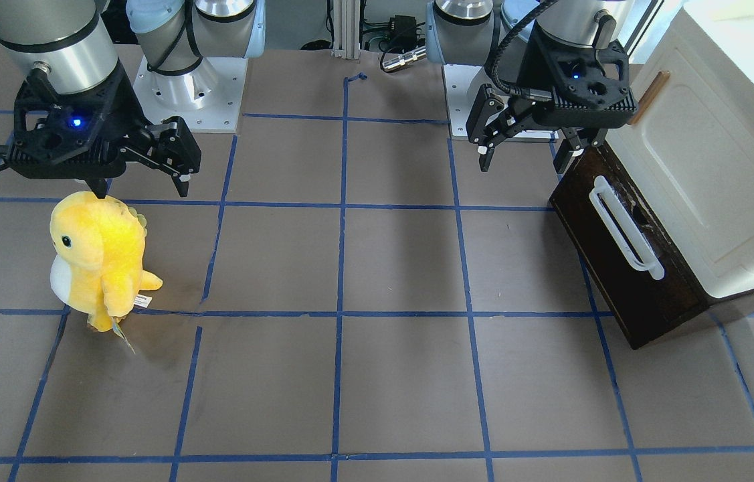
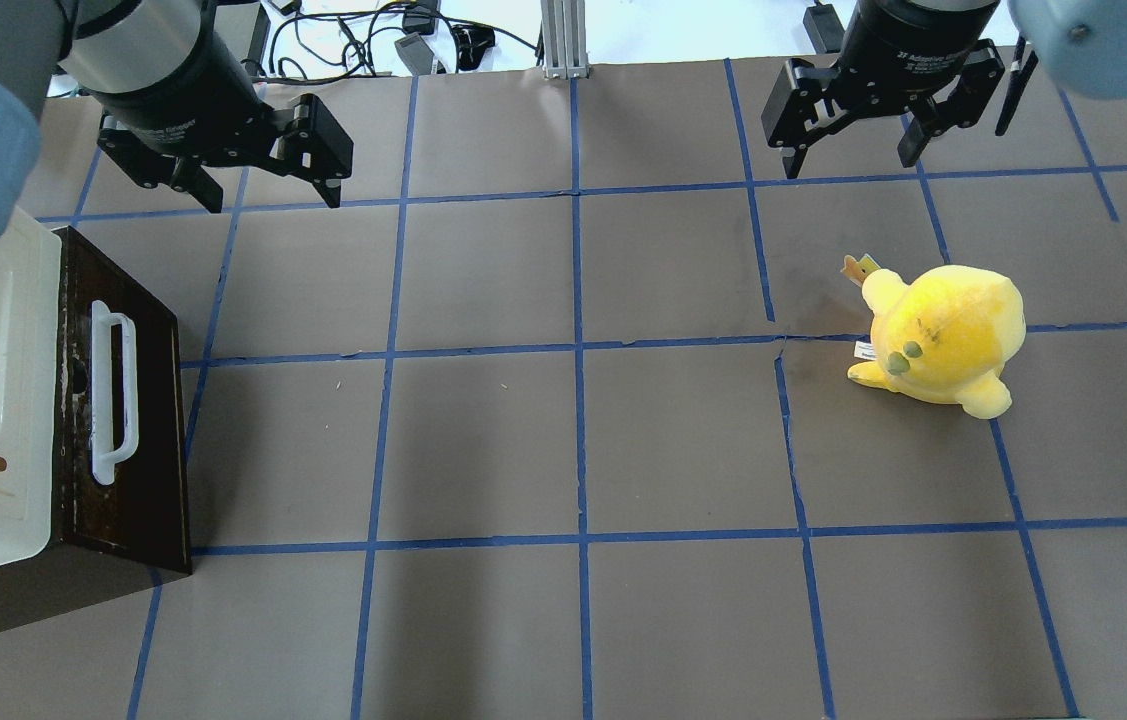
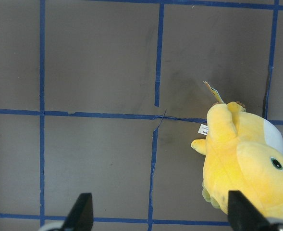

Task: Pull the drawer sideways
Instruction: 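Move the left gripper toward the white handle of the wooden drawer, then lower the left gripper around the white drawer handle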

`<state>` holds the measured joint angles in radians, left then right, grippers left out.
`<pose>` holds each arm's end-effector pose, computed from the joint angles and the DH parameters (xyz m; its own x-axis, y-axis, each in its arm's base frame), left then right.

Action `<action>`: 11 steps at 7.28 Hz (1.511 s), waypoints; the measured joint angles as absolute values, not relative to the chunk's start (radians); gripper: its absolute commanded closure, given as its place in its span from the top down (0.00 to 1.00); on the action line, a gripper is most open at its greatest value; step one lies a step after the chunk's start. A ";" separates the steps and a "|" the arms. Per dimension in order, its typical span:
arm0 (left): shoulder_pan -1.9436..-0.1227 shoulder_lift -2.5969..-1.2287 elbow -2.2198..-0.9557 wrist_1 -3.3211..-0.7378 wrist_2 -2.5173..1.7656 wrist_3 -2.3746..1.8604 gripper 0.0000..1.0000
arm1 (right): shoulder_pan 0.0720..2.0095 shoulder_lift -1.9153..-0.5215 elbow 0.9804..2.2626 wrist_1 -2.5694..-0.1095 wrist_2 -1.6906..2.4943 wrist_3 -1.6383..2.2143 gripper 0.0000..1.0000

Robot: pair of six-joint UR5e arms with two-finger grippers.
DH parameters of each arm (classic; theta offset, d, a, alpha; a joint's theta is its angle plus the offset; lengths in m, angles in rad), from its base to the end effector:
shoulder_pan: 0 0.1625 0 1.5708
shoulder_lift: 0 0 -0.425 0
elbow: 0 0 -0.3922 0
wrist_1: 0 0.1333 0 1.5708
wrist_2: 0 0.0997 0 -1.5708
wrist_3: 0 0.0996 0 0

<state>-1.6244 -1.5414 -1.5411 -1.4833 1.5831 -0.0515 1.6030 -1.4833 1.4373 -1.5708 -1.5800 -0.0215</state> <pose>-0.1583 -0.4844 0.5265 -1.0000 0.0009 -0.0046 0.0015 0.9892 -0.1465 0.1495 -0.5286 0.5090 -0.9985 -0.0532 0.0102 -0.0536 0.9975 -0.0458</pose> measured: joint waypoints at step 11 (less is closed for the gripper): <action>-1.713 -1.712 -1.595 -1.375 1.780 -0.218 1.00 | 1.603 -1.483 1.437 -1.571 -1.580 -0.022 1.00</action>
<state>-1.7131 -1.7122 -1.5947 -1.3751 1.7805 -0.2184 1.6030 -1.4833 1.4373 -1.5708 -1.5800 -0.0215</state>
